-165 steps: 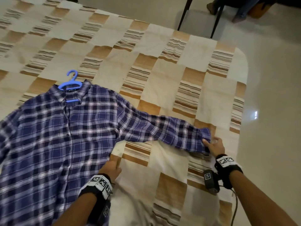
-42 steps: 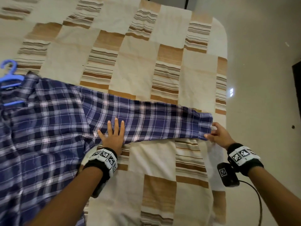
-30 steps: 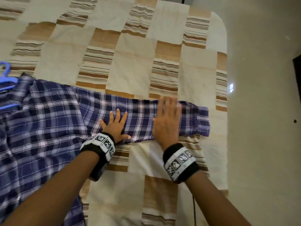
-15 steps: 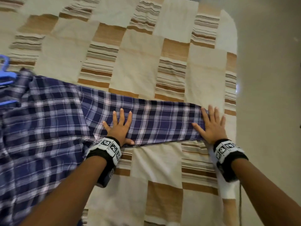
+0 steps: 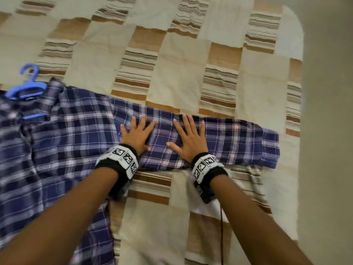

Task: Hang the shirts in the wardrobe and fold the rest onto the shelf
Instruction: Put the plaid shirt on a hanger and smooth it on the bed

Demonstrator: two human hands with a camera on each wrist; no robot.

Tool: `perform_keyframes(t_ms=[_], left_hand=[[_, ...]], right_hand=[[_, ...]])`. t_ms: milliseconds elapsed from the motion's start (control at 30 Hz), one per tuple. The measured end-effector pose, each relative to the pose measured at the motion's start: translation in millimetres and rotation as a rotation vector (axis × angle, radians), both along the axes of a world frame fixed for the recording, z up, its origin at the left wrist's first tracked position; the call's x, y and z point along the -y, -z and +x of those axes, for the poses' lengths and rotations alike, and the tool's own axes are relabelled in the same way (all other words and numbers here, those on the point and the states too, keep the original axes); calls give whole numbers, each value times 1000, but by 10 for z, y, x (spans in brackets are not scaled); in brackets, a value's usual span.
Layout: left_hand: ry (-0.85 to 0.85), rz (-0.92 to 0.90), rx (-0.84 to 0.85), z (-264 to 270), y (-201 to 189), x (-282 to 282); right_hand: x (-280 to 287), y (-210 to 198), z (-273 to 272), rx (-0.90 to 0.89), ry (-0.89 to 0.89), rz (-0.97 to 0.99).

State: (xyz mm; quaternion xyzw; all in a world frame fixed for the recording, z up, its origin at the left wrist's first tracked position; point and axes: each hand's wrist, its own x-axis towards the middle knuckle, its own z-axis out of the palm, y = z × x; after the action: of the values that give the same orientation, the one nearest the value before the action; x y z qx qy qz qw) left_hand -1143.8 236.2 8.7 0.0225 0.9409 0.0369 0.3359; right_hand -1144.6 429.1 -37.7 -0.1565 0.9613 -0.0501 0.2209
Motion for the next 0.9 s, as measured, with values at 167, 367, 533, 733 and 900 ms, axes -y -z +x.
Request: perform_keyframes(t_ms=[167, 367, 533, 733, 900], left_hand=[[-37, -99, 110, -392, 27, 590], [-30, -117, 124, -550, 173, 736], [-28, -106, 164, -627, 235, 767], [-24, -113, 126, -606, 164, 737], [-111, -172, -66, -173, 14, 462]], right_hand=[[-981, -23, -124, -8, 218, 97], [-1199, -6, -226, 132, 245, 126], [-1193, -12, -292, 209, 236, 173], [-1165, -13, -319, 224, 240, 233], [-1106, -118, -292, 255, 249, 298]])
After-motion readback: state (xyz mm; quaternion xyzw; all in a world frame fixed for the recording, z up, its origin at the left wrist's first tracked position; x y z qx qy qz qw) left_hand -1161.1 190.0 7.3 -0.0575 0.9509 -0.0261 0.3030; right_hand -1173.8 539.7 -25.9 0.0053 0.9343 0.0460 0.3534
